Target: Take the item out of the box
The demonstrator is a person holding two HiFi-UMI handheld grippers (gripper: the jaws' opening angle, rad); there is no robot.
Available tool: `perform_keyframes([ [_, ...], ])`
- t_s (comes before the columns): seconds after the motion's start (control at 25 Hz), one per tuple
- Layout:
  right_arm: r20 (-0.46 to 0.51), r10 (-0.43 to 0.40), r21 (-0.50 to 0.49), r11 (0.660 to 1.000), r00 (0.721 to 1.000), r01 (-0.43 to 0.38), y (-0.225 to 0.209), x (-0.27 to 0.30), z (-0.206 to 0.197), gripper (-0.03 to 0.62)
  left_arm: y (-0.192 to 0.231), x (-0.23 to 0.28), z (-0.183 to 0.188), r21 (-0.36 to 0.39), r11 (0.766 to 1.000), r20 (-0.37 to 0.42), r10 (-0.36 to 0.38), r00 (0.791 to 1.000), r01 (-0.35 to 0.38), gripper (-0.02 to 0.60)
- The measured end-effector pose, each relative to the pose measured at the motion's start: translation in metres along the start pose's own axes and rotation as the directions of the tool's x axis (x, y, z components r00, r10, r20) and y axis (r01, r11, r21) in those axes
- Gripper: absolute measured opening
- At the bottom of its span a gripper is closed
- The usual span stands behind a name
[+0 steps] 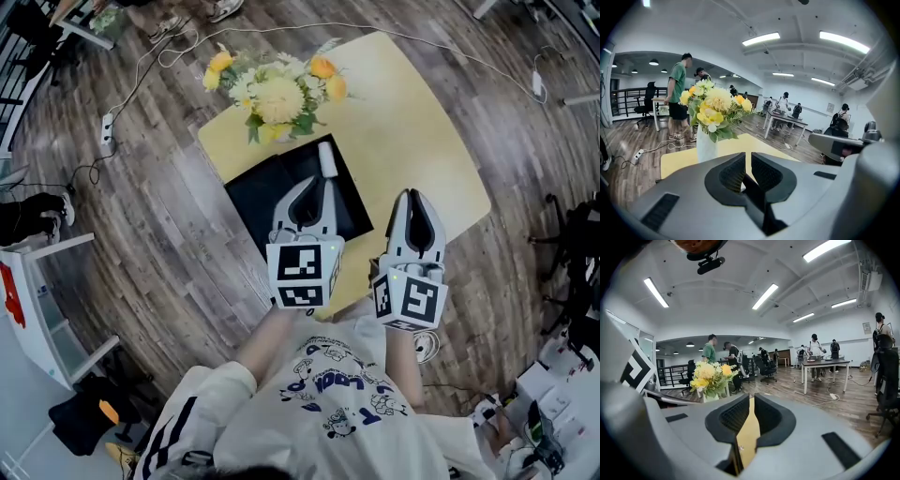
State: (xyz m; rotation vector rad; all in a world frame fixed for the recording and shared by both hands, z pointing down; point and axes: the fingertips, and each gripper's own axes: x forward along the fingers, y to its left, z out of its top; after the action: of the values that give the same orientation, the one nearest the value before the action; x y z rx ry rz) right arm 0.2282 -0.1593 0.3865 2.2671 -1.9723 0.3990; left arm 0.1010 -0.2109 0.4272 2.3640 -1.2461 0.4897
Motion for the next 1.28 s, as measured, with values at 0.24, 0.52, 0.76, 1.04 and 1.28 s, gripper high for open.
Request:
perform_keyframes([
  [0.24, -0.039, 0.032, 0.004, 0.999, 0.999, -0.031, -0.014, 0.018, -0.014, 0.048, -0.001, 0.030, -0.022, -0.058, 0.998, -0.076, 0.033, 0.997, -0.038, 0.028],
  [0.52, -0.078, 0.054, 0.017, 0.998, 0.996, -0.053, -0.027, 0.030, -0.028, 0.048, 0.006, 0.058, -0.046, -0.116, 0.988, -0.184, 0.082, 0.980, -0.105, 0.080],
  [0.76, -0.104, 0.073, 0.026, 0.997, 0.992, -0.071, -0.031, 0.039, -0.039, 0.048, 0.012, 0.076, -0.063, -0.177, 0.973, -0.261, 0.101, 0.960, -0.150, 0.111],
  [1.04, -0.130, 0.074, 0.054, 0.996, 0.989, -0.068, -0.037, 0.045, -0.051, 0.048, 0.017, 0.088, -0.087, -0.194, 0.960, -0.352, 0.126, 0.927, -0.204, 0.161],
  [1.28, -0.139, 0.076, 0.058, 0.996, 0.987, -0.069, -0.043, 0.048, -0.056, 0.048, 0.019, 0.097, -0.101, -0.205, 0.950, -0.407, 0.136, 0.903, -0.236, 0.161],
])
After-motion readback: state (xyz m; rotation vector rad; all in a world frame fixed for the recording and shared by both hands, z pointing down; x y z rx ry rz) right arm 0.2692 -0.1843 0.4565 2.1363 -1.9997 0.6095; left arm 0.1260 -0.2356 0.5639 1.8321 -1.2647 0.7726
